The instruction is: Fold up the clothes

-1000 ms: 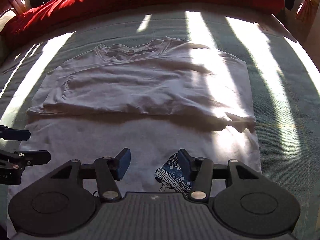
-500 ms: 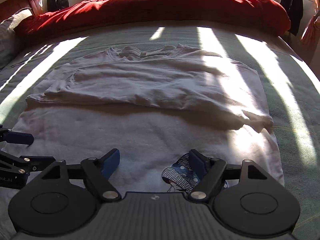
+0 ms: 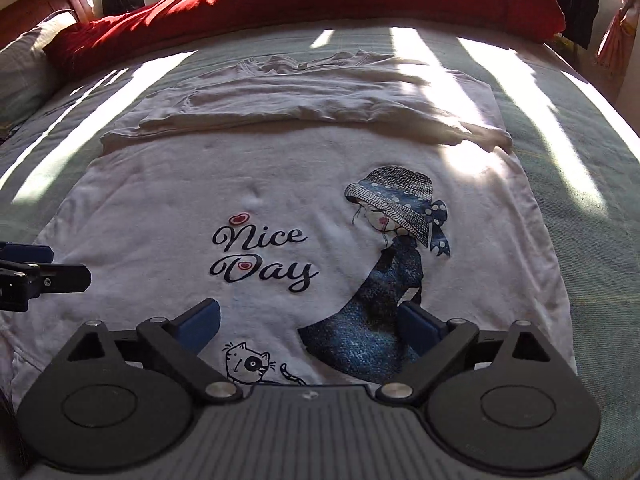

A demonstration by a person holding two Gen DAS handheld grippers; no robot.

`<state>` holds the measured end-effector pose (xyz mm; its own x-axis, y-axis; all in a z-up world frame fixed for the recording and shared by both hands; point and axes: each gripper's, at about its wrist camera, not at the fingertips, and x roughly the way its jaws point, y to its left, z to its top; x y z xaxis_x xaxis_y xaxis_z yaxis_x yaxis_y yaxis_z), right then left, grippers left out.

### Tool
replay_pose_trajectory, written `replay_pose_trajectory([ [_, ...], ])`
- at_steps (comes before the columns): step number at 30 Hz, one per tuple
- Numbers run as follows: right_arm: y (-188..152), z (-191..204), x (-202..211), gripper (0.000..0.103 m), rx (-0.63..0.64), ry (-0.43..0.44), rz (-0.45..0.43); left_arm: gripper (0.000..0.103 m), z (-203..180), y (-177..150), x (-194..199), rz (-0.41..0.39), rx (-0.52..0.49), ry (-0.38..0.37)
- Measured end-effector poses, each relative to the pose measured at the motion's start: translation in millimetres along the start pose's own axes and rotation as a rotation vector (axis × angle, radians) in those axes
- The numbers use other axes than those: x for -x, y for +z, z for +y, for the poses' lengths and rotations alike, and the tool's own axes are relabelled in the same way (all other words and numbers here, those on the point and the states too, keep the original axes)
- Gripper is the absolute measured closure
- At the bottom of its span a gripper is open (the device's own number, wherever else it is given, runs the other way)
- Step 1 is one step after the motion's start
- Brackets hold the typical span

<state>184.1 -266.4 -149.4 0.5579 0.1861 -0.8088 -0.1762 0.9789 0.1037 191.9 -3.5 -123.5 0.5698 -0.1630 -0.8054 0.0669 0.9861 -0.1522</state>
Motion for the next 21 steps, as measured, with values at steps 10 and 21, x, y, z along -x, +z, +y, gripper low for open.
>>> replay_pose_trajectory([
  [10, 0, 3, 12, 0.001, -0.013, 0.002, -0.012, 0.023, 46, 71, 0, -0.122, 0.097, -0.082],
  [21, 29, -14, 10, 0.001, -0.015, 0.11, -0.071, 0.023, 95, 161, -108, -0.047, 0.37, -0.196],
])
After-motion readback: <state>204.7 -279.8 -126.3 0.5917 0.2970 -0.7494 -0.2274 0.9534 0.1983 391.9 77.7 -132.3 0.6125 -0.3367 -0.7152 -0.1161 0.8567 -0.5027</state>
